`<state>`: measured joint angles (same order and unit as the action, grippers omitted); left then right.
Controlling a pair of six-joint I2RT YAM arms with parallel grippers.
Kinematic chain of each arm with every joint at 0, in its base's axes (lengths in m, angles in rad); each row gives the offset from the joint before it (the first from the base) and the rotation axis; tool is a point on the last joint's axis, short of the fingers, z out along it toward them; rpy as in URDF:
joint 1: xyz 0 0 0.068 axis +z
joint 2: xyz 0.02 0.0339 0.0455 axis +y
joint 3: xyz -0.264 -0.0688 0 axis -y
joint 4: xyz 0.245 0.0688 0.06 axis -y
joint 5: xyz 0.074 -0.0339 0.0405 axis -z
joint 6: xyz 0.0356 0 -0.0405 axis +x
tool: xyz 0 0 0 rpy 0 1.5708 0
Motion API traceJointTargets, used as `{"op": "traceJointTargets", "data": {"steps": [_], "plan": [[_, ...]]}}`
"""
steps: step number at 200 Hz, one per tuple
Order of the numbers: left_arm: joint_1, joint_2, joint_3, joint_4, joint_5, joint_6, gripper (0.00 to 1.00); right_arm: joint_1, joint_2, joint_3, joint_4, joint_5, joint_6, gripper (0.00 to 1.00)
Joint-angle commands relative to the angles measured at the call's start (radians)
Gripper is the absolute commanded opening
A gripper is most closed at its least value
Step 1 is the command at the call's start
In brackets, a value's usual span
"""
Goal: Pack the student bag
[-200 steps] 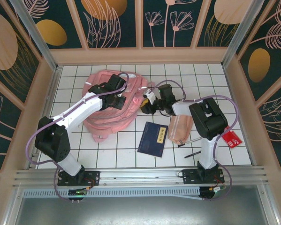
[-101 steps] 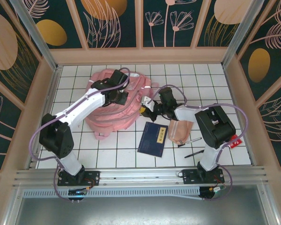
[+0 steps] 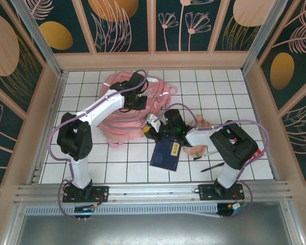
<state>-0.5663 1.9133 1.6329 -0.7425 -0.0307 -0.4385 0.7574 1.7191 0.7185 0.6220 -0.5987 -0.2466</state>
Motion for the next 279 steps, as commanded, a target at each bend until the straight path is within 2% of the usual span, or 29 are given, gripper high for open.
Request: {"op": "traceJointTargets", "data": {"steps": [1,18,34,55,64,78,93,112,128,146,174,195,220,232,253,279], "plan": [[0.002,0.047,0.05,0.218,0.059,-0.073,0.0,0.088,0.015,-0.029,0.272,-0.081,0.169,0.02],[0.008,0.06,0.053,0.231,0.092,-0.041,0.0,0.103,0.015,-0.039,0.23,-0.082,0.124,0.07],[0.023,0.06,0.062,0.211,0.114,-0.008,0.0,0.097,-0.024,-0.055,0.153,-0.097,0.058,0.21],[0.058,0.019,0.034,0.184,0.15,0.03,0.0,0.072,-0.122,-0.056,-0.061,-0.098,-0.113,0.28],[0.081,-0.014,-0.003,0.19,0.189,0.038,0.1,0.062,-0.167,-0.049,-0.174,-0.077,-0.216,0.29],[0.117,-0.075,-0.078,0.203,0.261,0.035,0.18,0.041,-0.231,-0.045,-0.33,-0.014,-0.372,0.3],[0.142,-0.143,-0.168,0.204,0.306,0.027,0.28,0.004,-0.286,-0.042,-0.417,0.047,-0.471,0.32],[0.143,-0.248,-0.28,0.212,0.351,0.037,0.41,-0.07,-0.342,-0.053,-0.41,0.076,-0.528,0.37],[0.143,-0.311,-0.377,0.249,0.428,0.016,0.46,-0.15,-0.355,-0.057,-0.36,0.072,-0.569,0.43],[0.141,-0.363,-0.455,0.27,0.484,0.007,0.5,-0.163,-0.308,-0.005,-0.391,0.109,-0.663,0.45],[0.141,-0.437,-0.523,0.246,0.437,0.001,0.54,-0.146,-0.204,0.081,-0.393,0.082,-0.726,0.5],[0.125,-0.472,-0.571,0.25,0.413,-0.031,0.62,-0.126,-0.121,0.139,-0.367,0.083,-0.741,0.51],[0.082,-0.455,-0.587,0.266,0.32,-0.092,0.68,-0.118,-0.035,0.206,-0.366,0.048,-0.747,0.51],[0.062,-0.429,-0.578,0.274,0.281,-0.112,0.68,-0.115,0.0,0.23,-0.374,0.036,-0.752,0.51],[0.029,-0.382,-0.565,0.285,0.277,-0.131,0.68,-0.116,0.05,0.272,-0.414,-0.005,-0.753,0.51],[0.017,-0.328,-0.563,0.243,0.164,-0.164,0.66,-0.101,0.106,0.302,-0.42,-0.045,-0.746,0.51]]}}
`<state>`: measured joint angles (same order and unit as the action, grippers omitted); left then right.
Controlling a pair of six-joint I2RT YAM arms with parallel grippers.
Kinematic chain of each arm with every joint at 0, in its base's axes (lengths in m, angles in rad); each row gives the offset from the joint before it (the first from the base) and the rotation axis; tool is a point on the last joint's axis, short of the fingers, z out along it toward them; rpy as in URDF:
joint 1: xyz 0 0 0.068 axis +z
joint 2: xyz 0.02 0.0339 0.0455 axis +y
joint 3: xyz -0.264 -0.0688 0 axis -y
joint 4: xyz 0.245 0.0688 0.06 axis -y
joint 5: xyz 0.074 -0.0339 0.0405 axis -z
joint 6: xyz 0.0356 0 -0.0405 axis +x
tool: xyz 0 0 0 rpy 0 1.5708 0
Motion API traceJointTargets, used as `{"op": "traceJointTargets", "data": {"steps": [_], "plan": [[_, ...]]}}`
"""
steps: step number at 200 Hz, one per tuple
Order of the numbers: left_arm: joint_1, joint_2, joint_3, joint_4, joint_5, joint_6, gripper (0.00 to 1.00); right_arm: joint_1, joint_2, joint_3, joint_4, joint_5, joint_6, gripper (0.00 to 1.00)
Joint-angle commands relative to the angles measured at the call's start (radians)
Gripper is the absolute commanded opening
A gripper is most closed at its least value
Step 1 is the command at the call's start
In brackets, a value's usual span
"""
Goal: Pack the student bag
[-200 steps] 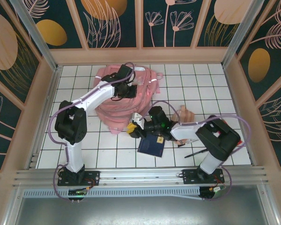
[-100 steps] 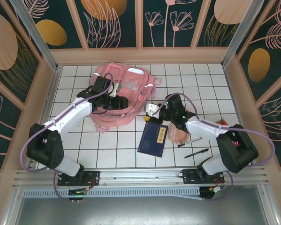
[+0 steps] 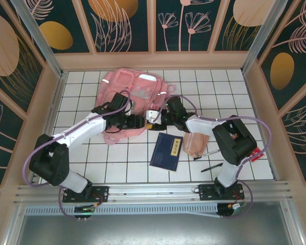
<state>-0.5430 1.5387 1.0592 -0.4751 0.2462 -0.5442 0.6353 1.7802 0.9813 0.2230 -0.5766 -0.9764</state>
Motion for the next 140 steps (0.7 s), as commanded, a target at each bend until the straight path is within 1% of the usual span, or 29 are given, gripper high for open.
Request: {"op": "traceJointTargets", "data": {"steps": [1,20,27,30,41,51,55,62,70,76,83,97,125,129,132,134,135,140], "plan": [[-0.007,0.049,0.01,-0.025,-0.117,-0.062,0.66,0.021,0.047,0.04,-0.019,-0.067,-0.016,0.51],[-0.008,0.074,-0.009,-0.029,-0.17,-0.101,0.61,0.03,0.085,0.045,-0.01,-0.083,-0.018,0.49],[-0.008,0.077,-0.012,-0.037,-0.2,-0.114,0.58,0.031,0.096,0.049,-0.004,-0.079,-0.018,0.45],[-0.008,0.076,-0.014,-0.038,-0.213,-0.118,0.56,0.032,0.099,0.047,0.0,-0.079,-0.018,0.42],[-0.007,0.066,-0.022,-0.033,-0.257,-0.127,0.45,0.031,0.107,0.041,0.013,-0.08,-0.02,0.34],[-0.008,0.053,-0.026,-0.025,-0.291,-0.125,0.37,0.03,0.108,0.035,0.025,-0.076,-0.022,0.32],[-0.006,0.05,-0.027,-0.026,-0.305,-0.123,0.34,0.03,0.108,0.031,0.03,-0.072,-0.022,0.29],[-0.005,0.045,-0.027,-0.028,-0.326,-0.116,0.27,0.029,0.106,0.027,0.038,-0.067,-0.025,0.2],[-0.004,0.041,-0.025,-0.034,-0.337,-0.106,0.17,0.029,0.103,0.019,0.044,-0.066,-0.028,0.13],[-0.004,0.036,-0.025,-0.035,-0.332,-0.096,0.09,0.025,0.098,0.016,0.045,-0.067,-0.032,0.09],[-0.004,0.024,-0.032,-0.026,-0.323,-0.082,0.0,0.024,0.095,0.013,0.044,-0.068,-0.037,0.06],[-0.003,-0.015,-0.059,0.013,-0.295,-0.043,0.0,0.016,0.08,0.003,0.034,-0.073,-0.051,0.0],[0.011,-0.111,-0.081,0.024,-0.222,0.054,0.0,0.006,0.039,-0.008,-0.008,-0.092,-0.071,0.0],[0.013,-0.125,-0.081,0.022,-0.213,0.061,0.0,0.005,0.035,-0.006,-0.01,-0.092,-0.072,0.04],[0.014,-0.135,-0.08,0.022,-0.206,0.066,0.0,0.005,0.029,-0.005,-0.014,-0.092,-0.071,0.1],[0.014,-0.142,-0.081,0.022,-0.203,0.068,0.0,0.005,0.027,-0.005,-0.014,-0.092,-0.071,0.11],[0.015,-0.146,-0.081,0.022,-0.201,0.069,0.0,0.006,0.026,-0.004,-0.014,-0.092,-0.071,0.16],[0.016,-0.162,-0.109,0.027,-0.189,0.076,0.0,0.006,0.017,-0.003,-0.013,-0.095,-0.066,0.28]]}}
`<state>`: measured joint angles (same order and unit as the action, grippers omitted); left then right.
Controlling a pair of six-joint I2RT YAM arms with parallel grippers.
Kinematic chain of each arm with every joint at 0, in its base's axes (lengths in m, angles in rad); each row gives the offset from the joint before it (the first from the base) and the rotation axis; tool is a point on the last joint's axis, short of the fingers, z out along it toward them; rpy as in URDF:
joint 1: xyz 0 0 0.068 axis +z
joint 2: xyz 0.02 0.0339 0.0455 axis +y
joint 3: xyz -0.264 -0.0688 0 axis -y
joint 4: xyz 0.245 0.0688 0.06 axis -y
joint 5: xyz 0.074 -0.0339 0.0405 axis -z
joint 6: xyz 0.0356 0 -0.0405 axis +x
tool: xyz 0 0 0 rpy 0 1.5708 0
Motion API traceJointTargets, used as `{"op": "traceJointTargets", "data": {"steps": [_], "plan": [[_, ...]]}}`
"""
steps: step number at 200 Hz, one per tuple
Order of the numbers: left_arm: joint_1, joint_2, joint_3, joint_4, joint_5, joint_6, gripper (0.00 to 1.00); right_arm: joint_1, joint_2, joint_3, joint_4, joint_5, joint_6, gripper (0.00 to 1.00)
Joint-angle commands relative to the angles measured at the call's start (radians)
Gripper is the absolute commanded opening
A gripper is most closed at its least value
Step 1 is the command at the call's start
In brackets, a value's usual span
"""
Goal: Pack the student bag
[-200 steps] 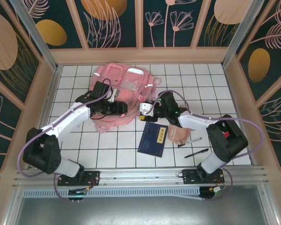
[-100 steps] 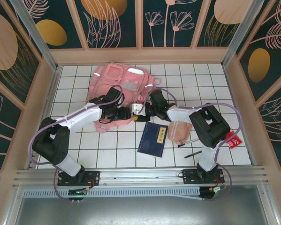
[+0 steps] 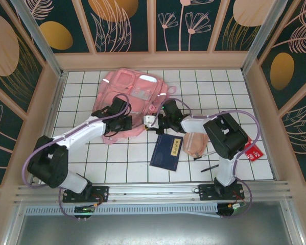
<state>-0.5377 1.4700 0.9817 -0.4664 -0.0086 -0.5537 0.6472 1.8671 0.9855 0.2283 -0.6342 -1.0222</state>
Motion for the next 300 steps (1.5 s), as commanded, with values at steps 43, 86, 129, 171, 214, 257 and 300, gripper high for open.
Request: {"op": "traceJointTargets", "data": {"steps": [43,86,129,171,214,257,300], "plan": [[0.021,-0.156,-0.056,0.064,0.138,0.109,0.0,0.013,-0.093,0.059,-0.028,-0.079,0.011,0.56],[0.024,-0.166,-0.046,0.109,0.197,0.06,0.0,0.054,-0.042,0.101,0.023,-0.048,0.053,0.62],[0.05,-0.143,-0.048,0.062,0.119,-0.082,0.0,0.101,-0.015,0.057,0.108,0.026,0.057,0.41],[0.145,-0.133,-0.078,-0.163,-0.144,-0.37,0.0,0.095,-0.069,-0.045,0.129,0.135,-0.032,0.0],[0.173,-0.066,-0.001,-0.518,-0.242,-0.654,0.0,0.108,-0.086,-0.157,0.289,0.261,-0.029,0.0],[0.264,-0.042,0.07,-0.604,-0.334,-0.674,0.0,0.096,-0.102,-0.218,0.335,0.311,-0.061,0.0],[0.312,-0.064,0.09,-0.495,-0.125,-0.591,0.0,0.031,-0.202,-0.169,0.126,0.131,0.026,0.44]]}}
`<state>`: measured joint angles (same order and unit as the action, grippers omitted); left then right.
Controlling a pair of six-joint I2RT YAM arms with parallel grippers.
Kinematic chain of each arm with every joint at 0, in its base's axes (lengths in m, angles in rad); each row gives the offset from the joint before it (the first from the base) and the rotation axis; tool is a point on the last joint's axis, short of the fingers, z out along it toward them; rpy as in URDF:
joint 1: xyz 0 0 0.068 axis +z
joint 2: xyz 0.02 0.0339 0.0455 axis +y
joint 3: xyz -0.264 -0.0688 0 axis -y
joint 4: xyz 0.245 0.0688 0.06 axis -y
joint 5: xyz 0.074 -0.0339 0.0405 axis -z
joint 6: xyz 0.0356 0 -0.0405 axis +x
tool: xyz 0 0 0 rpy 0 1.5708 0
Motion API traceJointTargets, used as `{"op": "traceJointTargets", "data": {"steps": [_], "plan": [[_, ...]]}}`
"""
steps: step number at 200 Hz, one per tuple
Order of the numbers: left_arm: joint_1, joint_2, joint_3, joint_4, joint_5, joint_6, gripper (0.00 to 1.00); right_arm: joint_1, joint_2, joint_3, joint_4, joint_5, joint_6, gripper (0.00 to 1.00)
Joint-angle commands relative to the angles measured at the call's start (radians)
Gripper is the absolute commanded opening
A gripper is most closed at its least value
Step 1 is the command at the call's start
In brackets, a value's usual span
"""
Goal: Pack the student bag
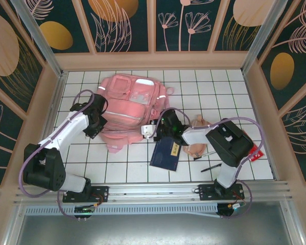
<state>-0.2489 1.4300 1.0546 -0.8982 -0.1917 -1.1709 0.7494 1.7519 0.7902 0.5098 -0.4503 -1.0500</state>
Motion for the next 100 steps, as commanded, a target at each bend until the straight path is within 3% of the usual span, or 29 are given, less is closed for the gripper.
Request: {"op": "traceJointTargets", "data": {"steps": [1,15,43,83,100], "plan": [[0.023,-0.028,0.014,-0.057,0.071,0.025,0.0,-0.071,-0.09,0.028,-0.16,-0.061,0.059,0.45],[-0.001,-0.08,-0.024,0.023,0.21,-0.023,0.0,-0.051,-0.13,0.05,-0.175,-0.182,0.153,0.52],[-0.054,-0.11,-0.002,0.073,0.279,-0.094,0.0,0.035,-0.118,0.087,-0.1,-0.271,0.323,0.61],[-0.105,-0.081,0.024,0.1,0.339,-0.144,0.0,0.127,0.042,0.172,-0.02,-0.201,0.461,0.64],[-0.11,-0.078,0.02,0.094,0.339,-0.159,0.0,0.14,0.087,0.217,-0.108,-0.164,0.427,0.55]]}}
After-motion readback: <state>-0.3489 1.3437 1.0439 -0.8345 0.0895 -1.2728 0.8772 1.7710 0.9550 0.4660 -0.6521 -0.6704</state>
